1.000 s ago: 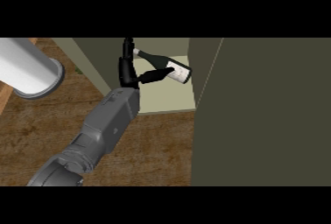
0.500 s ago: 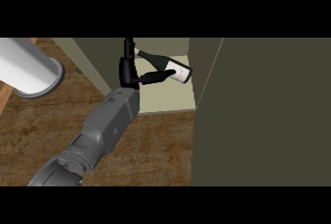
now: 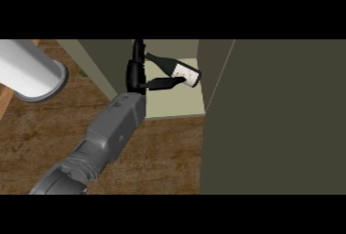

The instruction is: Pick up the wine, place it into the cabinet and close the cabinet

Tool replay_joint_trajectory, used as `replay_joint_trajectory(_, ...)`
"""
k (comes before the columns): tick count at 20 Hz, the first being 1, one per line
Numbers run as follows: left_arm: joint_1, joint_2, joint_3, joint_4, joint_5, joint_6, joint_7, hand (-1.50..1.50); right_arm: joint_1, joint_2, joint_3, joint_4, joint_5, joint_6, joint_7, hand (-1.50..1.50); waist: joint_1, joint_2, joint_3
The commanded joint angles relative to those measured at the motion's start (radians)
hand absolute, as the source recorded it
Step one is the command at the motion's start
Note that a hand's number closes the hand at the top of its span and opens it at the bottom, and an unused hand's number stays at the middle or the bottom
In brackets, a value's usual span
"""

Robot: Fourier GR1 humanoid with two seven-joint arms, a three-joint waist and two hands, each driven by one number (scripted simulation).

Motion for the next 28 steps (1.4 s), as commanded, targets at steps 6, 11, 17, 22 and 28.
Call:
replay_joint_trajectory(6,0.103,0.002,-0.002,-0.011,0.088,-0.086,-0.046,-1.50,0.017,0.002,0.038,-0.099,-0.027,-0.022,0.076,-1.50,0.003,-0.012,-0.002)
replay_joint_trajectory(11,0.115,0.002,-0.035,-0.031,0.147,-0.108,-0.055,-1.50,-0.024,0.024,0.052,-0.025,-0.006,-0.028,0.036,-1.50,0.002,-0.009,-0.002)
replay_joint_trajectory(17,0.199,0.002,-0.155,-0.135,0.239,-0.065,-0.033,-1.50,-0.045,-0.010,-0.012,-0.070,-0.064,-0.055,0.118,-1.50,0.011,-0.022,-0.001)
replay_joint_trajectory(22,0.311,0.002,-0.378,-0.357,0.363,0.033,0.004,-1.50,-0.006,-0.017,0.001,-0.081,-0.046,-0.029,0.085,-1.50,0.008,-0.025,-0.001)
replay_joint_trajectory(28,0.431,0.002,-0.599,-0.692,0.412,0.262,0.131,-1.50,0.049,-0.010,-0.021,-0.087,-0.017,-0.036,0.034,-1.50,0.058,-0.028,0.000)
